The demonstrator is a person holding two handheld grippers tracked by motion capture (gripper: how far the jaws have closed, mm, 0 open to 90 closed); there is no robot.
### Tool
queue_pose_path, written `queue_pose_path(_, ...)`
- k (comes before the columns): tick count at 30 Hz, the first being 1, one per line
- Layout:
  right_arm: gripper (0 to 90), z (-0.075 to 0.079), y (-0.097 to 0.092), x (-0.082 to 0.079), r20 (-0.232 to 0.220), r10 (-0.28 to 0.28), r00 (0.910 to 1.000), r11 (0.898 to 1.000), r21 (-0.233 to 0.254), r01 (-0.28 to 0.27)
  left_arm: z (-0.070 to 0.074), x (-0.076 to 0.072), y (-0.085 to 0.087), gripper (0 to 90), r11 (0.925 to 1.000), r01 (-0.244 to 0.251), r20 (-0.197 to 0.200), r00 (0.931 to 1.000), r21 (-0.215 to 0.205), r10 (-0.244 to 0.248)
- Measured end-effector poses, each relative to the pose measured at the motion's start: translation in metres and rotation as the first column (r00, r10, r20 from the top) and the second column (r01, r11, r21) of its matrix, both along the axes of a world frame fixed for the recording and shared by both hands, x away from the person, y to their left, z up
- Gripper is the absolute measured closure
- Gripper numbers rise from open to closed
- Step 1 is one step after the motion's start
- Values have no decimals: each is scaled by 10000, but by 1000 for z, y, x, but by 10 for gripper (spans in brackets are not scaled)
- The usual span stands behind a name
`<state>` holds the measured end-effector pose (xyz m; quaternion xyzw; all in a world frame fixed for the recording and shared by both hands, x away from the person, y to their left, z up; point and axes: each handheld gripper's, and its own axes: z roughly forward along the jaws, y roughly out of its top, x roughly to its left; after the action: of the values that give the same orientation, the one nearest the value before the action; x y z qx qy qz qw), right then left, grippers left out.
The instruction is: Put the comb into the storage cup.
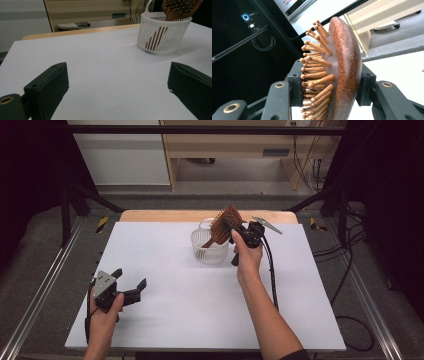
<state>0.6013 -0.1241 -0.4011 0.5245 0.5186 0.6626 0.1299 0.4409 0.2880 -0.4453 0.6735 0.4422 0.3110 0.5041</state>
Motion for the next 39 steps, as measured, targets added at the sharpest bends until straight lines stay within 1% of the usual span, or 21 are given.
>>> queue_pose_path(6,516,-1,-2,0,-46,21,10000,10000,77,-20,0,0,0,36,10000,16,-5,10000,18,-16)
queue_pose_path(14,511,-2,-4,0,-94,81,9999,9999,62,-80,0,0,0,36,10000,19,-11,10000,13,-19)
queue_pose_path(16,508,-3,-6,0,-146,94,9998,10000,7,-94,0,0,-1,36,10000,51,1,10000,44,-51)
queue_pose_path(21,504,-4,-9,1,-237,134,9996,9999,73,-133,0,0,-2,36,10000,71,-30,10000,55,-71)
queue_pose_path(27,498,-4,-11,0,-331,237,9992,9997,-34,-239,0,0,-2,36,10000,66,-27,10000,62,-66)
queue_pose_path(39,492,-3,-13,0,-317,335,9989,9993,-136,-340,0,0,-1,36,10000,75,-27,10000,48,-75)
